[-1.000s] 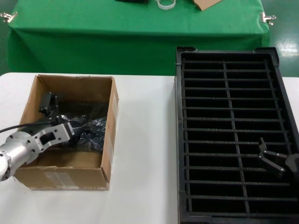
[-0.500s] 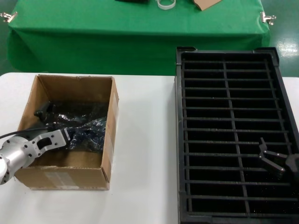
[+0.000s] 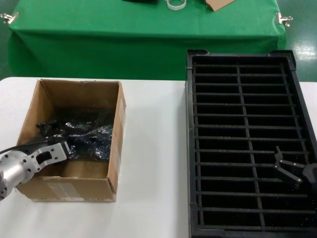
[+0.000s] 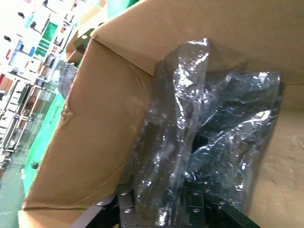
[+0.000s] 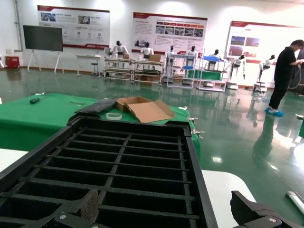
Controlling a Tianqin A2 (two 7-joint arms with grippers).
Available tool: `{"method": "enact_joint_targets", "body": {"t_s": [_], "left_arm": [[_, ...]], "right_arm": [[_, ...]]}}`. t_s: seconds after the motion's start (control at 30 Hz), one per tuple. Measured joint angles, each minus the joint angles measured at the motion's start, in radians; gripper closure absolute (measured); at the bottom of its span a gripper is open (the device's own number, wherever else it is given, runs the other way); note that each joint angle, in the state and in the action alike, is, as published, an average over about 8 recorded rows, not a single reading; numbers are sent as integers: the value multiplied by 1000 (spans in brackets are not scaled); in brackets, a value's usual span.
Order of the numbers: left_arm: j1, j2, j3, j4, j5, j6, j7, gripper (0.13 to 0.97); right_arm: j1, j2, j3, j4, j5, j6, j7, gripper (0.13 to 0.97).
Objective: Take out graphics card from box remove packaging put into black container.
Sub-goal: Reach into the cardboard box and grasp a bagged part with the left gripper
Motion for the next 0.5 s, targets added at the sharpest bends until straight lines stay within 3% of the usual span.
{"method": "enact_joint_targets", "body": {"t_s": [0.2, 0.5], "left_arm": [[-42, 25, -71, 104, -31, 58, 122, 771], [-169, 48, -164, 335, -86, 170, 330, 896]], "right_arm": [[0, 0, 0, 0, 0, 0, 0, 129], [0, 0, 0, 0, 0, 0, 0, 129]]}}
